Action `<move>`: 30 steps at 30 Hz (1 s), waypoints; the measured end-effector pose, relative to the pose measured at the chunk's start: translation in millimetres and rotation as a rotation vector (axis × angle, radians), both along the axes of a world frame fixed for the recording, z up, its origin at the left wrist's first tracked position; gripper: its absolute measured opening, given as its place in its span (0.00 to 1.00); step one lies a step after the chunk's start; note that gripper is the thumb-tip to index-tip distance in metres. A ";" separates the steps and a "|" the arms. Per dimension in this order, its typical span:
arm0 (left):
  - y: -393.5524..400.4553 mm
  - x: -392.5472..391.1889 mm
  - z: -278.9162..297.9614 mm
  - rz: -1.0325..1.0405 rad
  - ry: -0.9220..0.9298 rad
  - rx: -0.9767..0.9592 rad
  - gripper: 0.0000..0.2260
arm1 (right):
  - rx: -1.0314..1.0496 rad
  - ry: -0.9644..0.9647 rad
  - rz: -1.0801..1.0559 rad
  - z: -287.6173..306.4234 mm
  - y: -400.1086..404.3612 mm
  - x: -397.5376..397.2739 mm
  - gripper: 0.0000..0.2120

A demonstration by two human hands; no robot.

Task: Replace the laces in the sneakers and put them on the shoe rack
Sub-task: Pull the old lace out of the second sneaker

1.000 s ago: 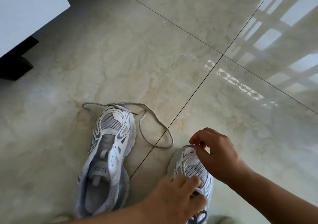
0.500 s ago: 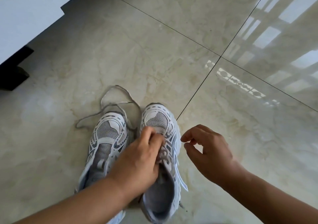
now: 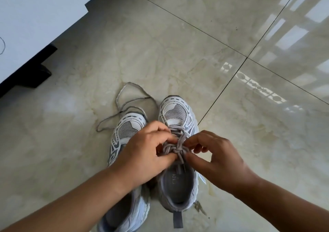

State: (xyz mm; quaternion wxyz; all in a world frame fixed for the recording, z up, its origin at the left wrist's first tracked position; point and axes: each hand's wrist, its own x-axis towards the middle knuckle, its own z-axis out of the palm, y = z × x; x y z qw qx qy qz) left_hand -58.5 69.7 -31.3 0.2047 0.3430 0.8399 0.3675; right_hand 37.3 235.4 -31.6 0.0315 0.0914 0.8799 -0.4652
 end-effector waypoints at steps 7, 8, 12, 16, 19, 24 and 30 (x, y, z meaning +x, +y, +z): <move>0.4 15.8 8.1 -0.017 0.274 -0.066 0.07 | 0.047 0.068 -0.050 -2.1 -7.3 -3.3 0.09; 0.6 16.3 8.0 -0.008 0.285 -0.067 0.07 | 0.074 0.069 -0.037 -2.1 -8.1 -2.9 0.10; 0.7 11.4 4.6 -0.025 0.234 -0.031 0.08 | 0.188 0.109 0.038 0.6 -10.5 -2.5 0.11; -0.4 9.8 3.6 -0.066 0.247 -0.059 0.09 | 0.190 0.170 0.032 3.3 -11.3 -6.1 0.07; -0.5 7.8 2.6 -0.054 0.253 -0.068 0.09 | 0.094 0.223 0.020 7.0 -9.0 -8.5 0.05; -0.7 -5.0 -0.5 -0.009 0.285 -0.034 0.10 | 0.002 0.296 0.002 18.4 -9.0 -9.3 0.04; 0.3 -17.7 -3.5 0.027 0.294 0.006 0.09 | -0.081 0.347 -0.046 24.3 -5.4 -9.3 0.07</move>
